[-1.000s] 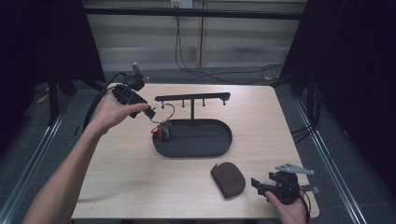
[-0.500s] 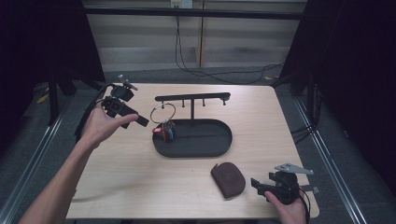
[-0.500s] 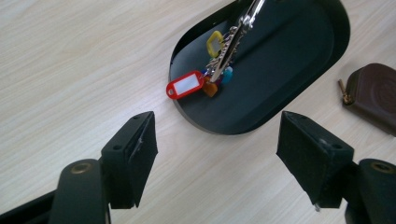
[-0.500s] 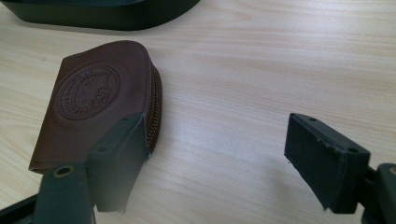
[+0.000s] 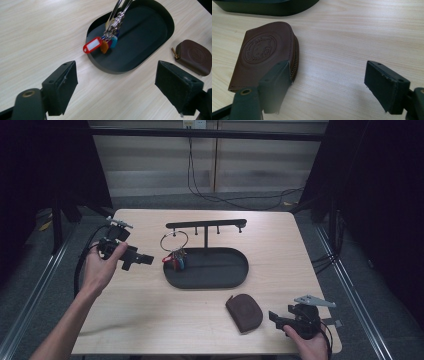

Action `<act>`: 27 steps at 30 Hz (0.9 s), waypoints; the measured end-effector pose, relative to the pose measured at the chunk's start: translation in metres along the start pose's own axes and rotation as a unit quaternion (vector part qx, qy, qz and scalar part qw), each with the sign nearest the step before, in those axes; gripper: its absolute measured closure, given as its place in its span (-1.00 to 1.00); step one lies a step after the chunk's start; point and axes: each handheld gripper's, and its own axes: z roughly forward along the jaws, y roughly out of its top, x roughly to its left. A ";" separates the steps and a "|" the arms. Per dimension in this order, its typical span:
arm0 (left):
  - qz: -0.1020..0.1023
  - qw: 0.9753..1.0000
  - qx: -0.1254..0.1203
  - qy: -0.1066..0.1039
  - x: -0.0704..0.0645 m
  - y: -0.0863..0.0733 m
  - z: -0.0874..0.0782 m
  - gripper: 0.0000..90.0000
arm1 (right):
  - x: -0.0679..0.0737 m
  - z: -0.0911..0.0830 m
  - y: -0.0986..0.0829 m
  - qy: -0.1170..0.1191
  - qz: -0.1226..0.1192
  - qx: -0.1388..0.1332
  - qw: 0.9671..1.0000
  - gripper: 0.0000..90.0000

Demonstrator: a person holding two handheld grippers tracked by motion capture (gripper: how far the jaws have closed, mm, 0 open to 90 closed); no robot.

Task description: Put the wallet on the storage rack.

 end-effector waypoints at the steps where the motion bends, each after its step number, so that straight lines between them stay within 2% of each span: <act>1: 0.003 1.000 -0.002 0.009 0.000 -0.005 0.001 -0.61 | 0.000 0.000 0.000 0.000 -0.001 0.001 1.000 -0.54; 4: -0.004 1.000 -0.005 0.011 0.000 -0.015 0.004 -0.61 | 0.000 -0.001 0.000 0.001 -0.001 0.001 1.000 -0.54; 6: 0.007 1.000 -0.014 0.021 -0.001 -0.023 0.004 -0.61 | 0.000 -0.001 0.000 0.002 -0.002 0.000 1.000 -0.54; 10: 0.022 0.999 -0.026 0.021 0.002 -0.038 0.002 -0.61 | 0.000 0.000 0.000 -0.002 0.000 -0.001 1.000 -0.54; 15: 0.026 0.999 -0.032 0.021 0.004 -0.057 -0.001 -0.61 | 0.000 0.000 0.000 -0.002 -0.001 0.000 1.000 -0.54; 19: 0.016 0.999 -0.042 0.011 0.006 -0.074 -0.003 -0.60 | 0.000 0.000 0.000 -0.002 0.000 0.000 1.000 -0.54; 22: -0.002 0.998 -0.059 0.016 0.008 -0.086 -0.007 -0.58 | 0.000 0.000 0.000 -0.004 0.001 0.001 1.000 -0.54; 27: -0.009 0.996 -0.084 0.021 0.005 -0.108 -0.009 -0.58 | 0.000 0.001 0.000 -0.002 0.001 0.003 1.000 -0.53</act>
